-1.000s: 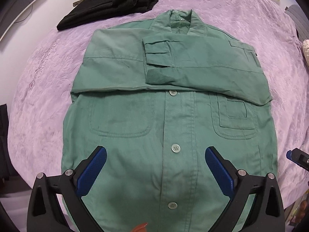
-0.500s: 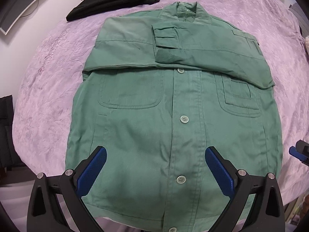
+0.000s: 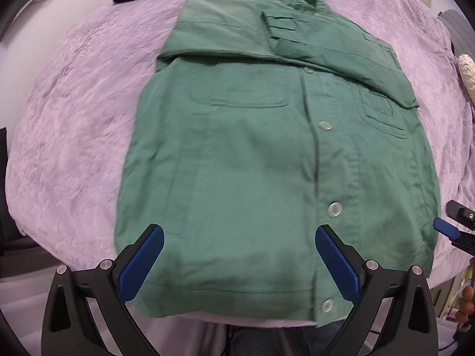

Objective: Fold small clothes
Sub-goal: 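Release the sleeve and pull both grippers back from the jacket, then move both grippers open to the hem edge of the green jacket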

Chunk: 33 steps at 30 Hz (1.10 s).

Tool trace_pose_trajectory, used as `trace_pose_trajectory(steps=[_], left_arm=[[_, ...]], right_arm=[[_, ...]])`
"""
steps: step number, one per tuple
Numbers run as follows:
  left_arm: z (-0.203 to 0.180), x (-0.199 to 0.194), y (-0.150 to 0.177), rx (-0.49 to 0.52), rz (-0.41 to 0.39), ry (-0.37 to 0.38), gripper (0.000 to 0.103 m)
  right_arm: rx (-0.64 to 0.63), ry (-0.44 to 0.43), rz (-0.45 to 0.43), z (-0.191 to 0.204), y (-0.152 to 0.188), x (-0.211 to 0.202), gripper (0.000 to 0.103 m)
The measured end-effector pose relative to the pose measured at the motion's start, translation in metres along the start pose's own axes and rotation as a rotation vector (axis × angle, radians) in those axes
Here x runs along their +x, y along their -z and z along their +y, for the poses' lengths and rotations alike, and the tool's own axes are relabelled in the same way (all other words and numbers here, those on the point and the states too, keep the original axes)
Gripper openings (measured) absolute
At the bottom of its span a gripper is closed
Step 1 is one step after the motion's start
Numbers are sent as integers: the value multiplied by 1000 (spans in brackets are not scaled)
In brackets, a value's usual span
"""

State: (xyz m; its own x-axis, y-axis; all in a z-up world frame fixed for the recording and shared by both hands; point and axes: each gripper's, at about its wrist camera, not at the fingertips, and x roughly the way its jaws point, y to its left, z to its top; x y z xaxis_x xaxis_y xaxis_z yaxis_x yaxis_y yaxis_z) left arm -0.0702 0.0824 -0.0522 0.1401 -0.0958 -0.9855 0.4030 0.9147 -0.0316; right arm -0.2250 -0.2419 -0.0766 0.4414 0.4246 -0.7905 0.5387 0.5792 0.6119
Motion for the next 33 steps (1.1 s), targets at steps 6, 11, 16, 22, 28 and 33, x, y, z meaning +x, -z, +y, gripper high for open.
trace_pose_trajectory(steps=[6,11,16,22,28,33], left_arm=[[48,3,16,-34,12,7,102],[88,13,23,-113,34,53,102],[111,30,27,-162,73,88,102],[106,43,33,-146,92,101,102],[103,50,37,-138,100,117,102],[108,51,41,-133,97,145,102]], right_arm=[[90,36,-50,-36,11,-20,87],[164,138,-91,-74,15,-29,87],[223,153,-72,-98,19,-25,87],[247,104,-29,-111,31,-11,87],[228,124,-47,-109,38,-15,87],[209,89,-24,-109,36,-7,88]])
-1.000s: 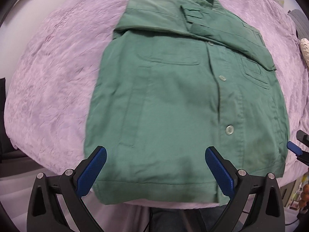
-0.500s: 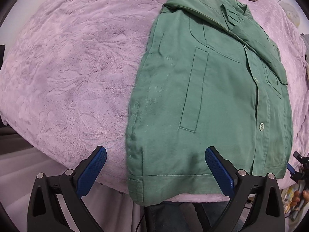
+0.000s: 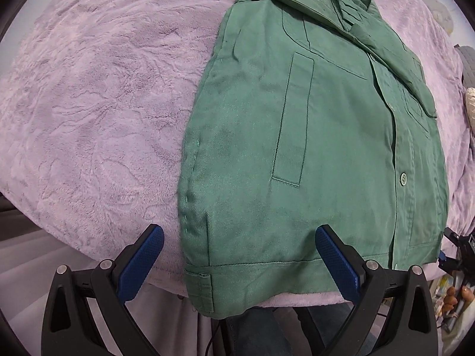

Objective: Fold small clothes
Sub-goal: 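Move both grippers open to the hem edge of the green jacket, then grasp the hem with both grippers and fold it up toward the collar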

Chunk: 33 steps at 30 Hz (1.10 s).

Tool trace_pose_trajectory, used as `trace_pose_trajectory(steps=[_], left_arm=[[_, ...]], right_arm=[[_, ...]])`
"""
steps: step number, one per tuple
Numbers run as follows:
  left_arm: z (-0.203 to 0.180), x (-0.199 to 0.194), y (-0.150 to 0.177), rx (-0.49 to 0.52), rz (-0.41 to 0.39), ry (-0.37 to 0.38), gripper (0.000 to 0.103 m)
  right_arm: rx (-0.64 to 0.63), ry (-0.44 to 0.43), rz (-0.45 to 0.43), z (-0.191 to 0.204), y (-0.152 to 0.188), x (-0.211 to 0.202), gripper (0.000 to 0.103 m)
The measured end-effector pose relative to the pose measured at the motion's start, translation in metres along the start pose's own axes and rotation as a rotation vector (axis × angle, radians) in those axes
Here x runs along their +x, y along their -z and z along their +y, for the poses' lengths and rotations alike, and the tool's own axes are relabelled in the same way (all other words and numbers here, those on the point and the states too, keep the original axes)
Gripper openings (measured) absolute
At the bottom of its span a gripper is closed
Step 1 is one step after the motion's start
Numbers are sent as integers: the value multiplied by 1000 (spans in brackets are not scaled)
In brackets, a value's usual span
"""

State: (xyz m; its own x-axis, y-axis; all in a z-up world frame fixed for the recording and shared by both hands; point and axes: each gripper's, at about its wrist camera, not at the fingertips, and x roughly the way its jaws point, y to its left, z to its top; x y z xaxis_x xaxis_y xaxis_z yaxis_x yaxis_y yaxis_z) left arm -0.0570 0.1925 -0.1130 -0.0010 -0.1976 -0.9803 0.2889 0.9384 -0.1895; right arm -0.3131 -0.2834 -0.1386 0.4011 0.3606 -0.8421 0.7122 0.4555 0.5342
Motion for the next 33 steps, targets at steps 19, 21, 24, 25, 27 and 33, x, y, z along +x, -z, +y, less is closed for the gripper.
trace_pose_trajectory(steps=[19,21,24,25,27,33], left_arm=[[-3,17,10,85,61,151,102],[-7,18,12,93,59,148,102],[-11,19,6,81,53,128,91],[-16,20,4,83,46,104,85],[-18,17,4,89,34,80,57],[-14,-4,-3,73,22,163,28]], right_arm=[[77,-352,35,4,21,19,88],[95,-377,16,5,25,18,88],[125,-384,6,4,32,18,85],[135,-382,2,5,35,18,74],[157,-333,6,4,38,19,23],[175,-454,7,17,27,13,7]])
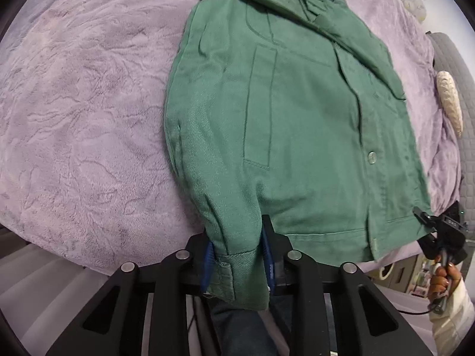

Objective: Fold small clothes
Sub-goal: 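Grasp the hem with both grippers and fold it up toward the collar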

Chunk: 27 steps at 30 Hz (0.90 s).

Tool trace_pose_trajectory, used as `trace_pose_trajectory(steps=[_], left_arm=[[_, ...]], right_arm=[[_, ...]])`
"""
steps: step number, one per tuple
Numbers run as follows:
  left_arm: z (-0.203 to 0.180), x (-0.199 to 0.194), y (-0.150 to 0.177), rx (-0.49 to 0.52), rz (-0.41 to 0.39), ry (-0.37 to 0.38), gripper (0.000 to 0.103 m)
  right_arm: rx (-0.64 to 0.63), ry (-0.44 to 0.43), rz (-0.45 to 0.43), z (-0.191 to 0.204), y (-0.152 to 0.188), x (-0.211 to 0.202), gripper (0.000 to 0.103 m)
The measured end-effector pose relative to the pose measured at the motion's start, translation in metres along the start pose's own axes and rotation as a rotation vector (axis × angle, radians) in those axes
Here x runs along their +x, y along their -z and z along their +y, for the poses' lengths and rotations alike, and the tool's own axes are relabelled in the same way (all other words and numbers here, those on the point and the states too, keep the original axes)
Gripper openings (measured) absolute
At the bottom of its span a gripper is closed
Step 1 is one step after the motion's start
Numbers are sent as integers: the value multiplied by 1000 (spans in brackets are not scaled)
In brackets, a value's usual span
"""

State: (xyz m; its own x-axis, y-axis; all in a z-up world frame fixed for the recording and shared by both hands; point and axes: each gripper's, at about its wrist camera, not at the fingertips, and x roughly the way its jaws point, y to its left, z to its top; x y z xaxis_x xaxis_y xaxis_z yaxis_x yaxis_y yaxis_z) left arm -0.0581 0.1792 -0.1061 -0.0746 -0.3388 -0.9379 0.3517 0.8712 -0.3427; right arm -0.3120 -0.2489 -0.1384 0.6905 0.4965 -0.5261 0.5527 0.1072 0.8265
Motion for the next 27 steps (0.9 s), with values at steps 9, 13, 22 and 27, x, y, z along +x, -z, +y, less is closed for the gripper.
trace_pose_trajectory(steps=[9,13,22,27], left_arm=[[0,-62,-59,-180,-162,279,25],[-18,-84,-120,-199,-273,316,25],[-42,-87,-269,-183,-437,205,25],[-36,-35,-336,-239,-398,67,25]], right_arm=[[-60,-244,14,100,-64,14,7],[-130,-300,30,152,-116,33,7],[-146,-188,32,207,-267,105,7],[-90,-26,27,180,-322,159,8]])
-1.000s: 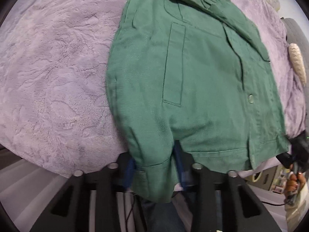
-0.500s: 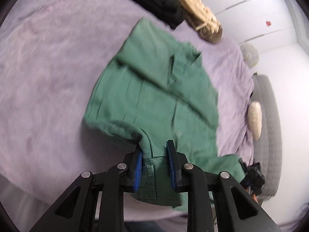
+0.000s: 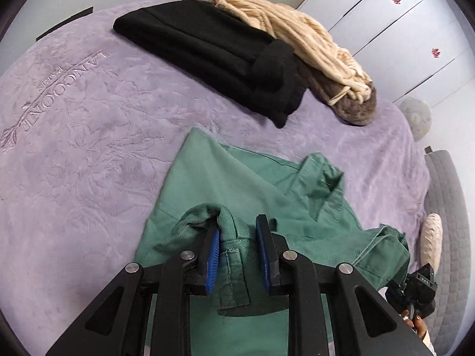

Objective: Fold small clothes
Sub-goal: 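Grasp the hem with both grippers and fold it up toward the collar, then open both grippers to release the folded hem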

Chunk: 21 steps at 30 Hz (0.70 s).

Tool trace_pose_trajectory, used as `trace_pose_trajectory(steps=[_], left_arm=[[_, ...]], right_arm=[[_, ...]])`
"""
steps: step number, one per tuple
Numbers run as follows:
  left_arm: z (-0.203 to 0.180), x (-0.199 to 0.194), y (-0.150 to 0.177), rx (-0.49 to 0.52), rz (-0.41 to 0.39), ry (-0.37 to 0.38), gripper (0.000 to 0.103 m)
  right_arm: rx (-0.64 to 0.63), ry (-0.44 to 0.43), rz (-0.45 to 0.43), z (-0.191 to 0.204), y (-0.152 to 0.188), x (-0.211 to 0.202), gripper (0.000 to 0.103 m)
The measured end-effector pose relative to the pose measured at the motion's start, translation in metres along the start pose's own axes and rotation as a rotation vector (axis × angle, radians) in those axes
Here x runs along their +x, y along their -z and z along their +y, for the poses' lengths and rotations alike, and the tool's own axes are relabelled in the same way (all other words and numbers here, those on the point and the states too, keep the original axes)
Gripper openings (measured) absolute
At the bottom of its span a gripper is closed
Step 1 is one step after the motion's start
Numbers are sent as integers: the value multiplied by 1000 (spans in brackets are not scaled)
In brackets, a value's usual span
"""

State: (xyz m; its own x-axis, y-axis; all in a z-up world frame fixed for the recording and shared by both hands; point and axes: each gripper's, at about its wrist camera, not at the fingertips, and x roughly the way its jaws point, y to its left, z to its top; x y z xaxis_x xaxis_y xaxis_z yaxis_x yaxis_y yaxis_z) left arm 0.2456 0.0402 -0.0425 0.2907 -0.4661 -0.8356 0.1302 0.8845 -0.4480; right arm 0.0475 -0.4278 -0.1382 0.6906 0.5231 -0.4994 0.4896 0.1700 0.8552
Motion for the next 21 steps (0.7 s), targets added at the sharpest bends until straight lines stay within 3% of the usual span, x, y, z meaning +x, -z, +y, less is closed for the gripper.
trace_pose_trajectory(steps=[4,5,7,8,9,12,15,18,19,21], left_arm=[[3,45,-13,32,42,-84,25],[5,53,-15,34,59,-98,25],[10,61,-20,29,77,-118,25],[13,63,-22,16,94,-110,25],[17,65,-25,-3,115,-100,25],[23,58,-30,-31,152,-65,25],[17,40,-30,15,132,-75,26],[10,17,-34,91,50,-140,27],[8,10,-35,113,22,-157,31],[6,2,-35,160,-30,-203,100]], right_arm=[[57,29,-21,-19,-11,21,13],[62,34,-23,-20,-10,23,19],[31,34,-27,-14,-12,24,51],[7,21,-41,-8,-11,18,82],[-28,5,-72,1,-11,11,88],[-105,-3,-107,25,-14,-11,88],[-195,115,-118,43,-13,-21,88],[-291,280,-138,50,-8,-23,88],[-331,353,-154,51,-7,-22,88],[-372,464,-167,47,-8,-19,88]])
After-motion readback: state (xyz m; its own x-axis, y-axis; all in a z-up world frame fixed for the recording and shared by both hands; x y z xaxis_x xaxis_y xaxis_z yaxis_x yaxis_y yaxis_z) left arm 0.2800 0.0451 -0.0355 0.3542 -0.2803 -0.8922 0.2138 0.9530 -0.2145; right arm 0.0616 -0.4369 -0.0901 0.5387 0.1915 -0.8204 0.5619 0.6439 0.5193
